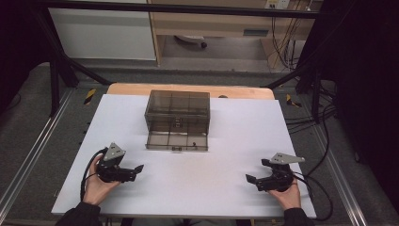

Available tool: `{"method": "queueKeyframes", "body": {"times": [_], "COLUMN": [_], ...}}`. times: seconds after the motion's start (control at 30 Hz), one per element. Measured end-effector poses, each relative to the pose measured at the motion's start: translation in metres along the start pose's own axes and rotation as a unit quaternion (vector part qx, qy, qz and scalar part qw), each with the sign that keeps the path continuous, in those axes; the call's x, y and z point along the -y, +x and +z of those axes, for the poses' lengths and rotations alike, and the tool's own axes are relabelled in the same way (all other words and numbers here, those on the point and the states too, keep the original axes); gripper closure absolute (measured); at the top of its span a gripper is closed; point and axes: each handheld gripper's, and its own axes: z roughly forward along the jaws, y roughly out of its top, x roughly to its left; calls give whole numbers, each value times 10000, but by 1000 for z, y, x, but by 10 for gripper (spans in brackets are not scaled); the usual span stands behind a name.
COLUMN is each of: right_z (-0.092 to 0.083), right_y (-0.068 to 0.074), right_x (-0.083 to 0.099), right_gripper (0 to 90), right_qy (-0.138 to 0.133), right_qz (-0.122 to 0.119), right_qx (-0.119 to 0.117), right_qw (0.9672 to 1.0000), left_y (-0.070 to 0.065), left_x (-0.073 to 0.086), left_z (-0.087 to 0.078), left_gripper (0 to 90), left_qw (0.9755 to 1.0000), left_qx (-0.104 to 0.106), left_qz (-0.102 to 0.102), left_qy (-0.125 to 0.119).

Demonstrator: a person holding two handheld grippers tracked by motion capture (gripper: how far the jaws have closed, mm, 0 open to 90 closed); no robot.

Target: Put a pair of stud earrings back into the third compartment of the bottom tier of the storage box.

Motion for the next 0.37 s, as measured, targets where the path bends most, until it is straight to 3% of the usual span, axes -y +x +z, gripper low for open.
{"method": "queueKeyframes", "body": {"times": [0.37], "right_z": [1], "right_y": [0], "right_x": [0], "right_gripper": [12], "right_qy": [9], "right_qz": [-18], "right_qx": [-6], "right_qw": [10000], "left_y": [8], "left_x": [13], "left_z": [-5], "left_gripper": [75], "left_qw": [10000], "left_qx": [9], "left_qz": [-73], "left_qy": [-31]}}
